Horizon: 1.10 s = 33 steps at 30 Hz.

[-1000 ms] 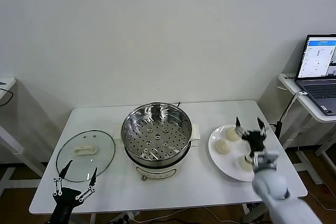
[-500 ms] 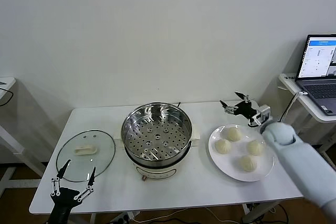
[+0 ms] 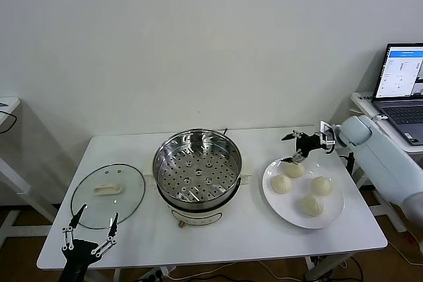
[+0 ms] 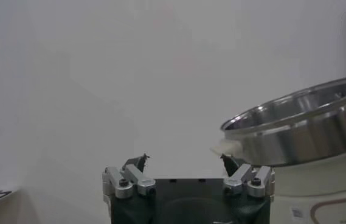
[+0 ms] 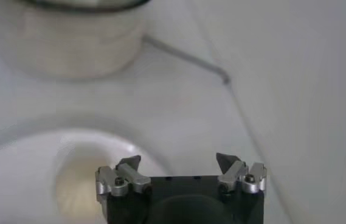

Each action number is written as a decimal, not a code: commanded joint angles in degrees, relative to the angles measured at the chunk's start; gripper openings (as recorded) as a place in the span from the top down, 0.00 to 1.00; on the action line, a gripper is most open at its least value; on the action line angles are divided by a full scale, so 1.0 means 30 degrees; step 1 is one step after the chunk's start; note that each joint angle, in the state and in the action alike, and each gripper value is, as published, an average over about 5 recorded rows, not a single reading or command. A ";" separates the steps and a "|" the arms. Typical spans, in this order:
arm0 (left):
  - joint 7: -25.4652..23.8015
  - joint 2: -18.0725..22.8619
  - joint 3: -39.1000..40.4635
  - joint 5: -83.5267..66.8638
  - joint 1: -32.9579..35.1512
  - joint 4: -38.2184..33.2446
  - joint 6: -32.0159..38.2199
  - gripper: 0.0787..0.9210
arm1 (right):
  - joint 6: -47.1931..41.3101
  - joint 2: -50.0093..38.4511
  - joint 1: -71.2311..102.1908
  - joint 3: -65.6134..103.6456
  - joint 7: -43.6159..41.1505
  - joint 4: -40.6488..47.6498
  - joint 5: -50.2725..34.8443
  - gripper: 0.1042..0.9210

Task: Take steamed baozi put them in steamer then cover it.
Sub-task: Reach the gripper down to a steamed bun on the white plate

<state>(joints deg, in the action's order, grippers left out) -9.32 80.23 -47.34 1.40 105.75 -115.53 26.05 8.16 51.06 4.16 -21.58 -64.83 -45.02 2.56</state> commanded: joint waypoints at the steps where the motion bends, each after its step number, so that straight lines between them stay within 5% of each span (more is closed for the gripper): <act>1: 0.0026 0.0017 -0.0002 -0.0002 0.0012 0.0249 0.0062 0.12 | 0.2090 0.2198 -0.2274 -0.2188 -0.3522 0.3397 0.7298 0.12; 26: 0.0125 0.0189 0.0078 -0.0001 -0.0133 0.0728 0.0235 0.12 | 0.2217 0.3519 -0.1620 -0.1908 -0.0537 0.4608 0.8546 0.13; 33: 0.0144 0.0181 0.0017 -0.0007 -0.0173 0.0752 0.0270 0.12 | 0.2215 0.3281 -0.1631 -0.2240 -0.0329 0.4290 0.8222 0.26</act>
<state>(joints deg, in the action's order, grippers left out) -8.93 80.78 -47.25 1.38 105.32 -113.38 26.84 14.52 60.87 -0.50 -27.31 -66.78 -32.11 26.35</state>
